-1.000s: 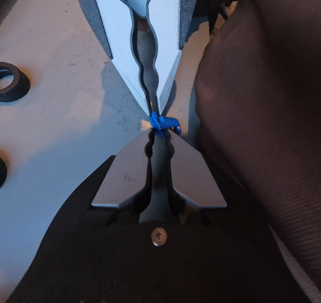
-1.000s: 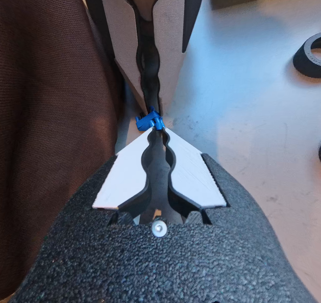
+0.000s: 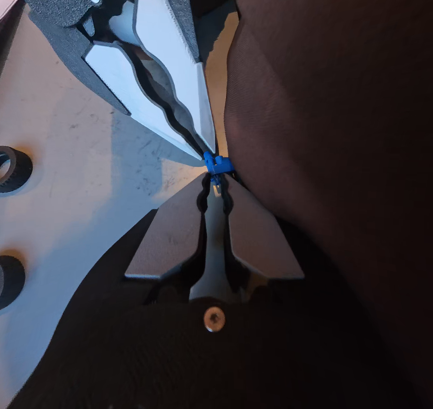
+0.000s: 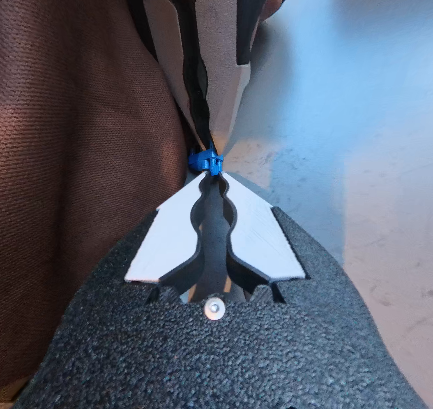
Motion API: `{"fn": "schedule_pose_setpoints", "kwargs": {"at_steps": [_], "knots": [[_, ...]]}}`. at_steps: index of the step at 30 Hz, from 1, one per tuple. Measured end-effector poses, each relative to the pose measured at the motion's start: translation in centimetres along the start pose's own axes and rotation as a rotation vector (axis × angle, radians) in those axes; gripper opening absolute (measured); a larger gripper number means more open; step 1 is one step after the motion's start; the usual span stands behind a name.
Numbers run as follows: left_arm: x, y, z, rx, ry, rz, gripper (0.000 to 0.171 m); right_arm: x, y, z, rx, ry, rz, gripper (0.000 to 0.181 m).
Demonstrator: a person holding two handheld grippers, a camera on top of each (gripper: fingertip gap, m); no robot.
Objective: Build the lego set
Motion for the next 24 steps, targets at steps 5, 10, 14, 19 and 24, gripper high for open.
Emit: {"fn": "schedule_pose_setpoints", "kwargs": {"at_steps": [5,10,14,19,24], "knots": [[0.22,0.03,-0.01,-0.005,0.013,-0.011,0.005,-0.13,0.07,0.11,0.023,-0.033,0.09,0.006],[0.51,0.07,0.05,0.001,0.042,-0.041,0.004,-0.46,0.27,0.27,0.054,-0.081,0.209,0.006],[0.51,0.11,0.0,0.0,0.037,-0.049,0.004,-0.46,0.5,0.34,0.102,-0.113,0.346,0.006],[0.58,0.14,0.02,0.004,0.014,-0.053,0.004,-0.4,0.6,0.21,0.162,-0.134,0.442,0.006],[0.85,0.2,-0.01,0.007,0.025,-0.078,0.003,-0.74,0.56,0.43,0.17,-0.122,0.478,0.006]]}}
Point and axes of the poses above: each gripper's, where its closed fingertips meet, z out along the fingers, y out of its underside, x = y × z across the jaws, the point moved 6 cm from there along -z, back along the fingers, and after that the axes turned 8 degrees about -z, right-handed, at the moved point
